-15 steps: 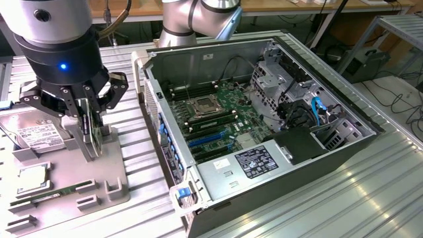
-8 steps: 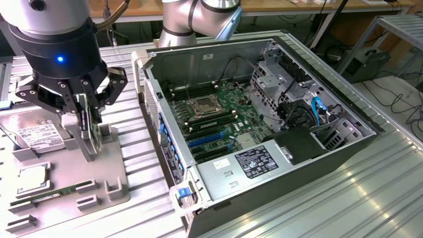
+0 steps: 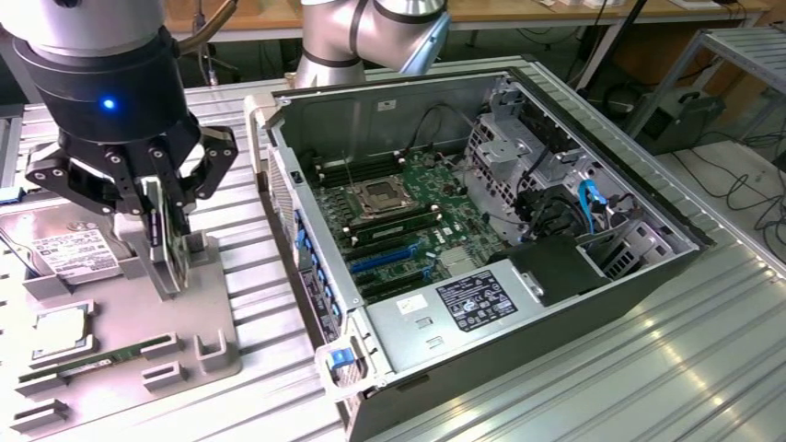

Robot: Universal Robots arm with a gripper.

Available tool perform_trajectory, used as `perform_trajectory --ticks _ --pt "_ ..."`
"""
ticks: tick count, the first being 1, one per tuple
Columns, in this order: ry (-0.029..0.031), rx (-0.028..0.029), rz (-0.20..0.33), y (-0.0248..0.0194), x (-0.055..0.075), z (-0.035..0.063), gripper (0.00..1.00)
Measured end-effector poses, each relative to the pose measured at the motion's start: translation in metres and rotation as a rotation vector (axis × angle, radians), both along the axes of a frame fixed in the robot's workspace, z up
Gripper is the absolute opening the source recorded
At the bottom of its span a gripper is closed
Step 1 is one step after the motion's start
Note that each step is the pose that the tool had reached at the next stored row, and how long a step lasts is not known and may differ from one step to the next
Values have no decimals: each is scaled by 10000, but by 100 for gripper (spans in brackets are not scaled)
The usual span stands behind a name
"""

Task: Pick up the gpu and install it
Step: 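Pick up the gpu and move the gpu toward the slot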

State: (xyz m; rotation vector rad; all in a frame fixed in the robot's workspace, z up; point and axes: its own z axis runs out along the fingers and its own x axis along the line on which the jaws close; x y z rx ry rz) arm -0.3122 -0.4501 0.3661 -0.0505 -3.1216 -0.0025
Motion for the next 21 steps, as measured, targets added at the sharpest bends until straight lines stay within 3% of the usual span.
perform_trajectory --ticks 3,14,15,18,21 --pt "0 -7 0 0 0 38 28" --pt "0 -7 0 0 0 320 28" --pt "0 10 0 0 0 348 28" --pt "0 182 2 0 0 384 28" --pt "0 246 28 0 1 414 28"
